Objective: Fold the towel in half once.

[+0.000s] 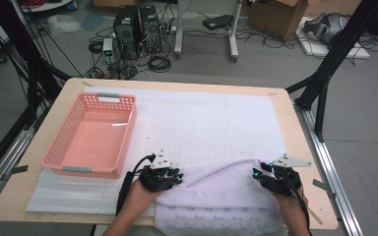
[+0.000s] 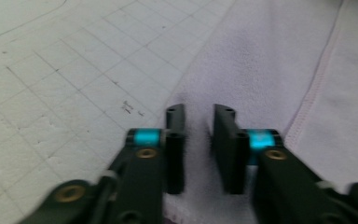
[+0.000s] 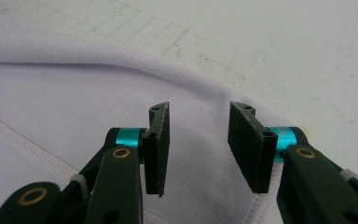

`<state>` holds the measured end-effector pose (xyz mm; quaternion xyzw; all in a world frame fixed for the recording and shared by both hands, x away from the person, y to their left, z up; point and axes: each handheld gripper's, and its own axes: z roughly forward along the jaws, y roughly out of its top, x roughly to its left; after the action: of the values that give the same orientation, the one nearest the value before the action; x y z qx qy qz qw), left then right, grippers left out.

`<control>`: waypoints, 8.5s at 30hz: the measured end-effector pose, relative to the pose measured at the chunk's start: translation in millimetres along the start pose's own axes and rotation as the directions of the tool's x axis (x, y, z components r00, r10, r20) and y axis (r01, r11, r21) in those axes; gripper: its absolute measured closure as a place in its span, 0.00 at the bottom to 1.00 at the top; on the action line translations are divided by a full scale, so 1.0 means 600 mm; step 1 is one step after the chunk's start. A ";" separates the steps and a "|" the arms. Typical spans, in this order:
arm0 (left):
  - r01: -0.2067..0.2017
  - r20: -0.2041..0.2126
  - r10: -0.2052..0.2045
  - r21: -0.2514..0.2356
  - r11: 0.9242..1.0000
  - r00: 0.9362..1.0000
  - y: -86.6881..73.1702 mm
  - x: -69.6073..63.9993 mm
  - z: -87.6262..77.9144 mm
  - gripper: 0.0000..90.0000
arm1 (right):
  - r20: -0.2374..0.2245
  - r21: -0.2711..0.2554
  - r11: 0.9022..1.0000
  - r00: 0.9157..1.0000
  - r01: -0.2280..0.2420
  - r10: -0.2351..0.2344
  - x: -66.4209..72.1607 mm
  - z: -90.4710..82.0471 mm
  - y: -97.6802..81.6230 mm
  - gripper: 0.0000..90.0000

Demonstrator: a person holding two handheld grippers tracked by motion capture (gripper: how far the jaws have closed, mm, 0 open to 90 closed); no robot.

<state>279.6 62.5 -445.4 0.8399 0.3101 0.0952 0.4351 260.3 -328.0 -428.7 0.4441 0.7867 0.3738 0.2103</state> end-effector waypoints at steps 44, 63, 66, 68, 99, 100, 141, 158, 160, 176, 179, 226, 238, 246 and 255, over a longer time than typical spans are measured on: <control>0.118 -0.342 -0.156 -0.131 0.984 0.927 0.014 0.062 0.004 0.57 | 0.015 -0.012 1.000 1.000 -0.019 0.019 -0.014 -0.006 -0.005 0.67; 0.215 -0.164 -0.234 -0.122 0.969 0.958 -0.022 0.058 -0.024 0.46 | 0.029 0.047 0.986 0.987 -0.159 0.158 -0.052 -0.022 -0.041 0.56; 0.220 -0.140 -0.230 -0.088 0.972 0.963 -0.023 0.055 -0.020 0.46 | 0.031 0.084 0.991 0.995 -0.101 0.098 -0.045 -0.011 -0.040 0.59; 0.223 -0.137 -0.233 -0.083 0.971 0.963 -0.023 0.053 -0.020 0.45 | 0.029 0.088 0.991 0.995 -0.102 0.100 -0.043 -0.011 -0.039 0.65; 0.221 -0.219 -0.250 -0.150 0.964 0.943 0.069 0.118 -0.003 0.95 | 0.012 -0.015 0.994 0.994 -0.112 0.112 -0.088 0.035 0.036 0.97; 0.217 -0.224 -0.249 -0.157 0.963 0.942 0.074 0.123 0.000 0.95 | 0.016 -0.021 0.994 0.994 -0.105 0.106 -0.091 0.038 0.042 0.97; 0.248 -0.168 -0.265 -0.114 0.962 0.950 0.044 0.119 0.014 0.68 | -0.045 0.067 0.988 0.989 -0.138 0.141 -0.100 0.088 0.062 0.78; 0.198 -0.082 -0.210 -0.134 0.971 0.974 -0.014 0.065 -0.025 0.94 | -0.070 -0.012 0.993 0.991 -0.114 0.113 -0.076 0.019 0.007 0.96; 0.199 -0.073 -0.211 -0.145 0.969 0.975 -0.022 0.060 -0.032 0.95 | -0.073 -0.024 0.993 0.991 -0.117 0.115 -0.069 0.011 -0.004 0.96; 0.157 -0.044 -0.169 -0.206 0.966 0.985 -0.055 -0.036 -0.086 0.95 | -0.066 -0.058 0.993 0.993 -0.106 0.102 -0.030 -0.064 -0.066 0.96; 0.157 -0.043 -0.169 -0.209 0.965 0.985 -0.065 -0.055 -0.097 0.95 | -0.079 -0.044 0.992 0.991 -0.115 0.111 -0.022 -0.080 -0.082 0.96; 0.194 -0.089 -0.228 -0.291 0.937 0.970 -0.091 -0.030 -0.117 0.52 | -0.046 -0.052 0.990 0.990 -0.133 0.130 -0.001 -0.114 -0.101 0.99; 0.198 -0.066 -0.224 -0.275 0.941 0.972 -0.053 0.041 -0.071 0.55 | -0.024 -0.026 0.993 0.993 -0.116 0.115 -0.026 -0.038 -0.060 0.99; 0.211 -0.094 -0.242 -0.257 0.943 0.966 -0.042 0.055 -0.055 0.61 | 0.054 0.022 0.996 0.995 -0.085 0.084 -0.032 -0.026 -0.057 0.99; 0.213 -0.098 -0.243 -0.249 0.945 0.965 -0.025 0.057 -0.048 0.57 | 0.025 -0.019 0.996 0.996 -0.088 0.089 -0.029 -0.041 -0.056 0.95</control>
<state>287.5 108.9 -443.7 0.7328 0.4188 0.1337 0.5194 234.7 -364.0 -439.3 0.4815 0.7601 0.3838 0.2076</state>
